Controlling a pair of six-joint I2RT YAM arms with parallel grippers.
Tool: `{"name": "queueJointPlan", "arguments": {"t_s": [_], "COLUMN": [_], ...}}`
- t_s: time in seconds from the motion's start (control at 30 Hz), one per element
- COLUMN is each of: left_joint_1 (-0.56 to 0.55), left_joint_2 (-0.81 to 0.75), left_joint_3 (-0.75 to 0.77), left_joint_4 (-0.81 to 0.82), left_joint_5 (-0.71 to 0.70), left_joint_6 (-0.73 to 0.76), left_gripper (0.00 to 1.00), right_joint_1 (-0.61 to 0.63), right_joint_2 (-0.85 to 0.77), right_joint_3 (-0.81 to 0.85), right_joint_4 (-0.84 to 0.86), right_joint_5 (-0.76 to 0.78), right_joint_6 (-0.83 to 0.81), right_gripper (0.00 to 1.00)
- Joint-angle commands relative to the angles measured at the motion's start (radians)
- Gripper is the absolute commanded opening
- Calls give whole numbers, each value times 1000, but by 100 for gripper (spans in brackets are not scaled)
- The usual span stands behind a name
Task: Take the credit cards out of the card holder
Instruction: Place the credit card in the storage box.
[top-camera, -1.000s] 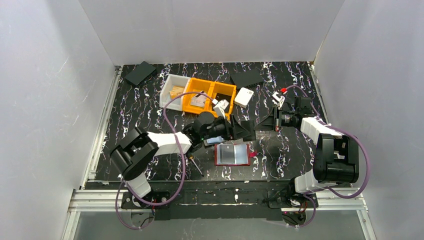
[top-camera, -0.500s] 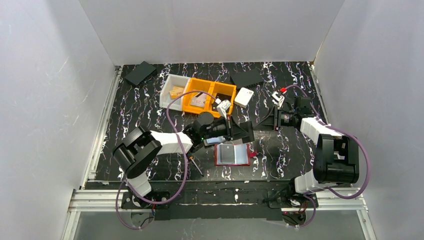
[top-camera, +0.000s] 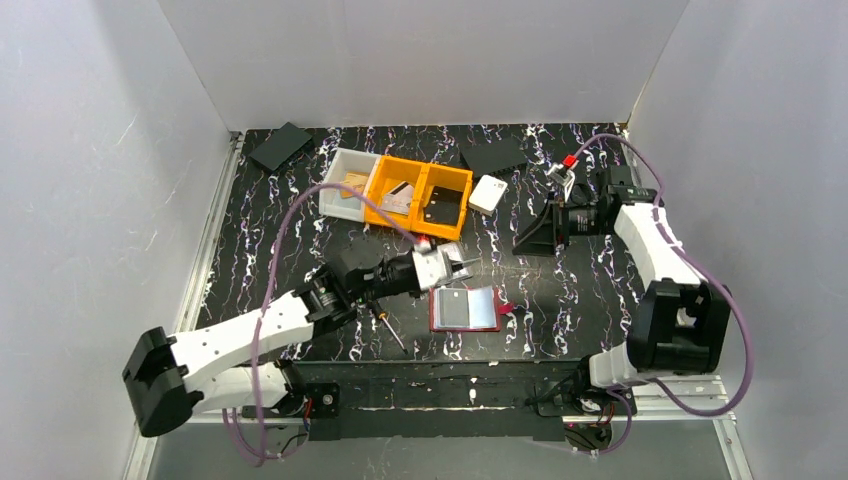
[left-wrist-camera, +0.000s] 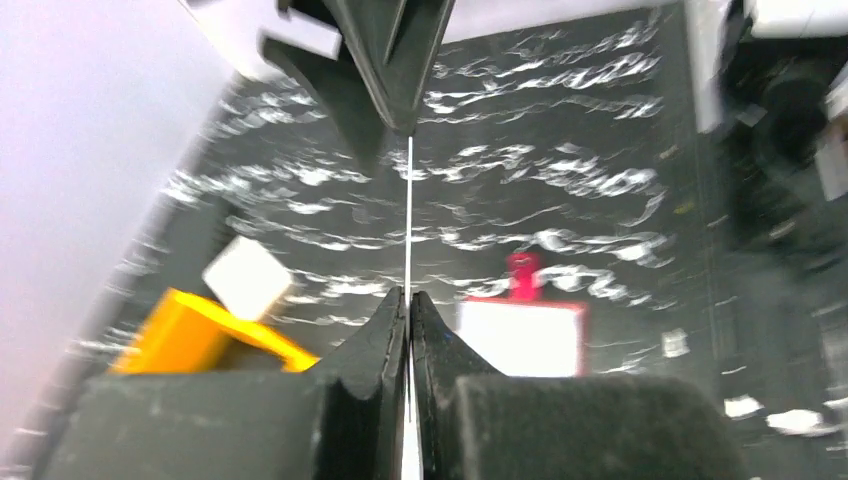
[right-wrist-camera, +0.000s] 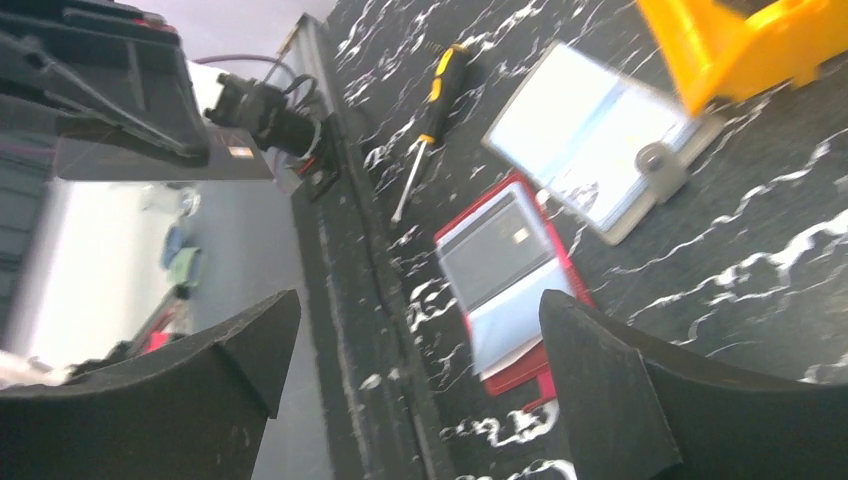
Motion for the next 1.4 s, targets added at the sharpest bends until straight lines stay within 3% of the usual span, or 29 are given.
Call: {"name": "queueJointPlan", "arguments": {"t_s": [0.0,0.1,0.2,0.33,0.5,0.6,0.7,0.8,1.0,1.27,1.3,1.37], "left_joint_1": [-153,-255,-283,-318,-379,-412,-453,-458,-459,-459,-459,-459], "left_joint_2": [-49,14,63,124,215,266,322,331,329,318,316,313], "left_joint_3": [-5,6,-14,-7,10,27,44,44,37,15,10,5], "left_joint_4": [-141,-85,33,170,313,349,389,404,424,444,446,447], "left_joint_5": [-288,-581,-654,-716,-752,-771,-800,-817,-844,-893,-896,-897], "left_joint_6": [768,1064,1221,1276,1324,1329,1320,1312,1284,1230,1224,1213], "left_gripper": [0,0,0,0,0,0,0,0,0,0,0,0], "right_joint_1": [4,8,26,65,125,153,168,168,170,170,171,181], "right_joint_2": [108,98,59,-51,-173,-218,-212,-201,-211,-238,-239,-240], "right_joint_3": [106,137,147,63,-134,-225,-223,-230,-245,-292,-291,-285], "right_joint_4": [-624,-630,-571,-275,244,470,481,476,492,600,600,602], "right_joint_5": [-40,-67,-129,-185,-88,-88,-132,-158,-175,-190,-195,-197], "right_joint_6": [-449,-361,-194,181,708,910,936,946,968,1054,1051,1045], "right_gripper": [98,98,98,98,98,98,89,71,43,45,41,19]}}
